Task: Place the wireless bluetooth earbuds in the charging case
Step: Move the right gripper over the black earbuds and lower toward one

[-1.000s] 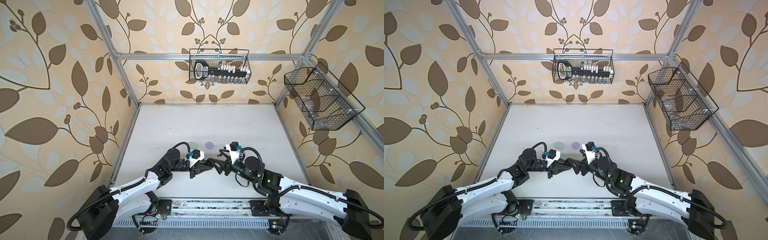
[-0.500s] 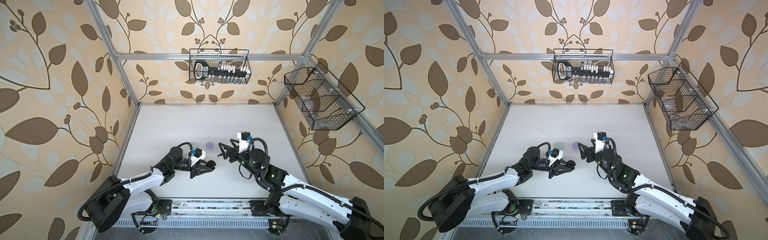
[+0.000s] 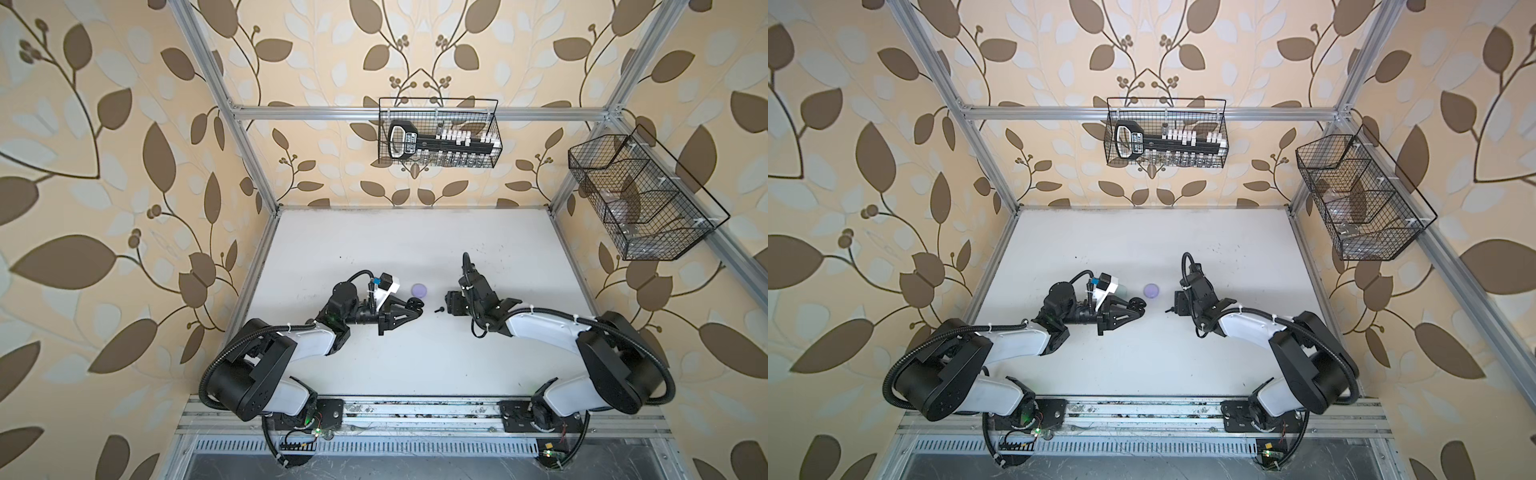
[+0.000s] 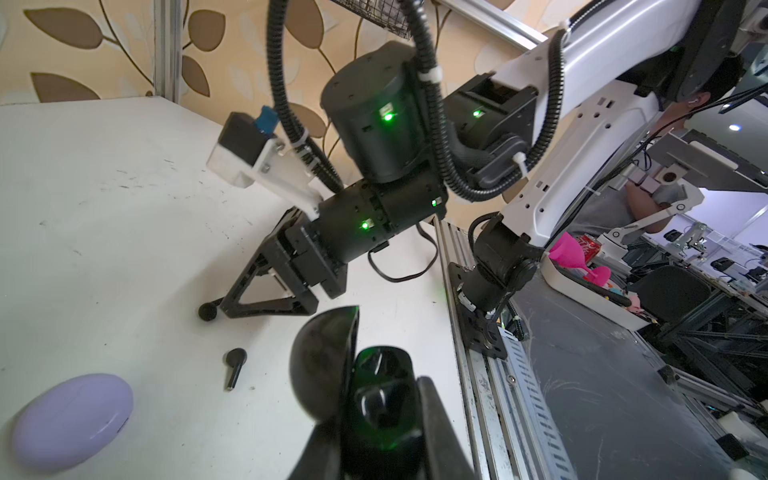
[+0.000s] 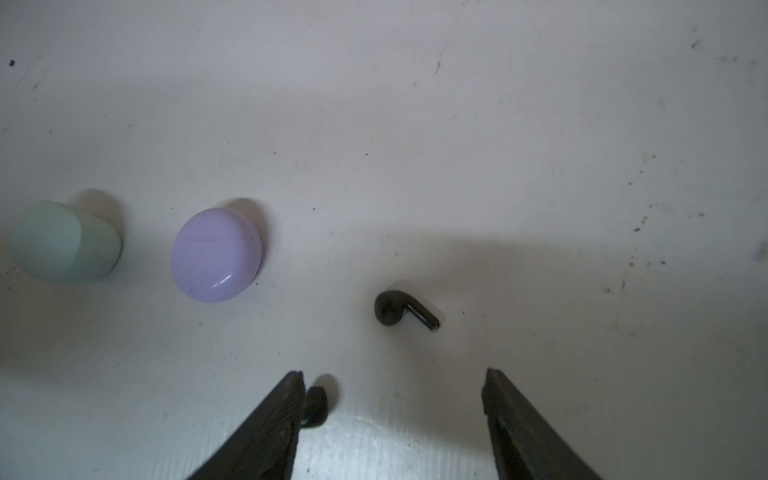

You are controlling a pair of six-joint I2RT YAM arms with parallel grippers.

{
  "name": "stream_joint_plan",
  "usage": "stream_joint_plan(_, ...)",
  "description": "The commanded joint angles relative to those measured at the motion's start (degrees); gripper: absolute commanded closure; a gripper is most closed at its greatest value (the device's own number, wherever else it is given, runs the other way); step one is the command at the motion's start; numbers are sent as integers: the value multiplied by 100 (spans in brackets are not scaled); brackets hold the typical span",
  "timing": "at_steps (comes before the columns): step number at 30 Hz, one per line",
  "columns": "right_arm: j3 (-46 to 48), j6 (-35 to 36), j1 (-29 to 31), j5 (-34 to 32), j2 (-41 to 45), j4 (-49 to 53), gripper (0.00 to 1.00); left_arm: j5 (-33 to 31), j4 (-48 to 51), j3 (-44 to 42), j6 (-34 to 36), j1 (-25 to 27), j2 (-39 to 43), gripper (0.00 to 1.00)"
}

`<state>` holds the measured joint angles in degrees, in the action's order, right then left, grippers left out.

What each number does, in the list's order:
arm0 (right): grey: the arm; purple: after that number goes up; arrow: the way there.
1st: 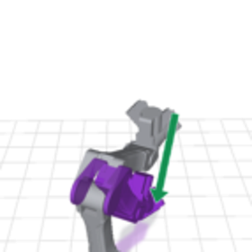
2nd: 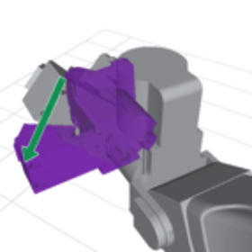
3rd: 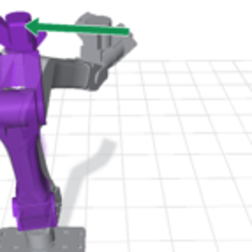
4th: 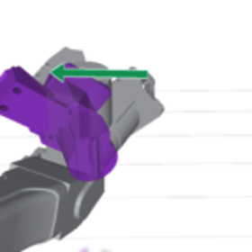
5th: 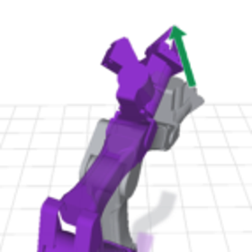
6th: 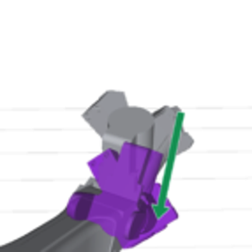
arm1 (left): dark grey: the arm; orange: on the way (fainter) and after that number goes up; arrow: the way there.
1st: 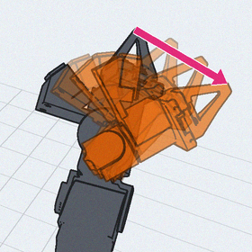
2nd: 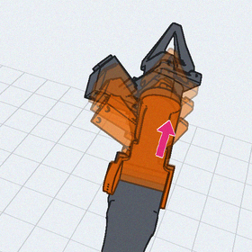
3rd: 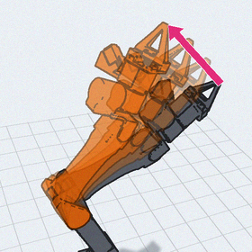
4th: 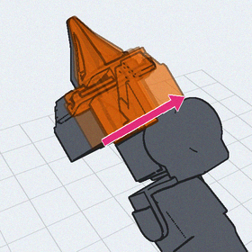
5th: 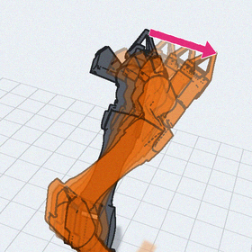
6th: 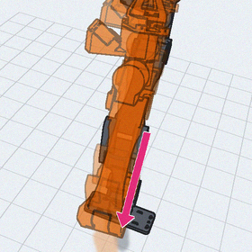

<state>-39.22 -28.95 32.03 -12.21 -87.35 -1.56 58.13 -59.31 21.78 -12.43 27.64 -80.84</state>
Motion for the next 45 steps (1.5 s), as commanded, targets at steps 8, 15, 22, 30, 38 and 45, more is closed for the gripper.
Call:
stream_joint_plan(8,-882,257,-76,136,-1233,384,36,-79,609,135,564,-63,622,100)
stream_joint_plan(15,-913,84,61,171,-1278,487,51,-205,1064,107,816,-57,892,100)
stream_joint_plan(22,-884,-241,578,-266,-998,800,60,-282,1225,83,906,-62,1048,100)
stream_joint_plan(30,-910,-515,778,-848,-733,1115,60,-337,1484,55,1029,-54,1225,100)
stream_joint_plan(38,-594,-888,1100,-704,-392,793,49,-404,1554,3,1093,-56,1360,100)
stream_joint_plan(45,-795,-968,1174,-785,-871,876,50,-381,1591,-30,1095,-57,1452,100)
